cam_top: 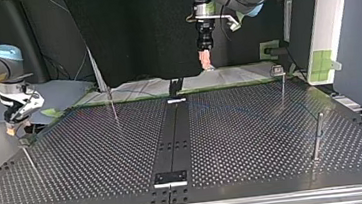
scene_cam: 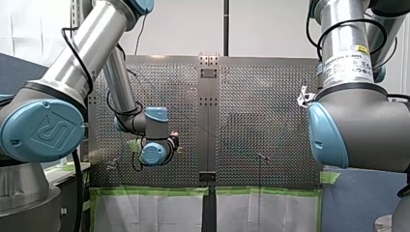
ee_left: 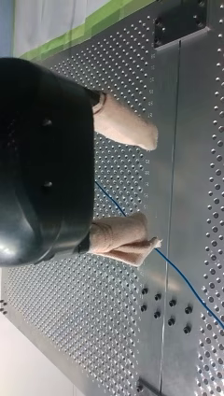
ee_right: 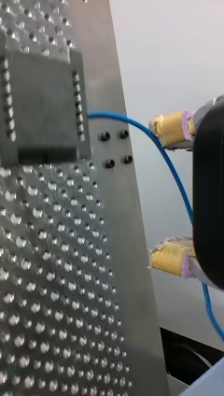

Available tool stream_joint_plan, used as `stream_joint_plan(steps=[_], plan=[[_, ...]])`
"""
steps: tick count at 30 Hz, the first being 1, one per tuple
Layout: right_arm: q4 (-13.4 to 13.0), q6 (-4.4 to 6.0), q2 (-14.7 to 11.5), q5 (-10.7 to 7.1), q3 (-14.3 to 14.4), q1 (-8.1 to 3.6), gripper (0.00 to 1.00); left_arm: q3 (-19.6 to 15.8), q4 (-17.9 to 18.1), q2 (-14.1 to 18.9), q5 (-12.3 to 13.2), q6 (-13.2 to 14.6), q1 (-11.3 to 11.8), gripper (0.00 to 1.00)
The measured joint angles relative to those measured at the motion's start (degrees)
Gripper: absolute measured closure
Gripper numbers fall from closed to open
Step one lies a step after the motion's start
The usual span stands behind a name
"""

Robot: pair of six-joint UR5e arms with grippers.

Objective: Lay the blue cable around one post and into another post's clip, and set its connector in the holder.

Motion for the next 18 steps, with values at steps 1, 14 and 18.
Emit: stream_joint_plan(steps=[1, 14, 18], plan=[[-0.45, 0.02, 0.00, 0.02, 0.49, 0.00, 0.00, -0.02, 0.00, 0.00, 0.00, 0.00, 0.01, 0.00], [-5.05, 0.00, 0.08, -0.03, 5.02, 0.26, 0.00, -0.04, -0.11, 0.01, 0.01, 0.00, 0.30, 0.00], [-5.13, -0.41, 0.14, -0.06, 5.40, 0.56, 0.00, -0.05, -0.11, 0.01, 0.04, 0.00, 0.48, 0.00]])
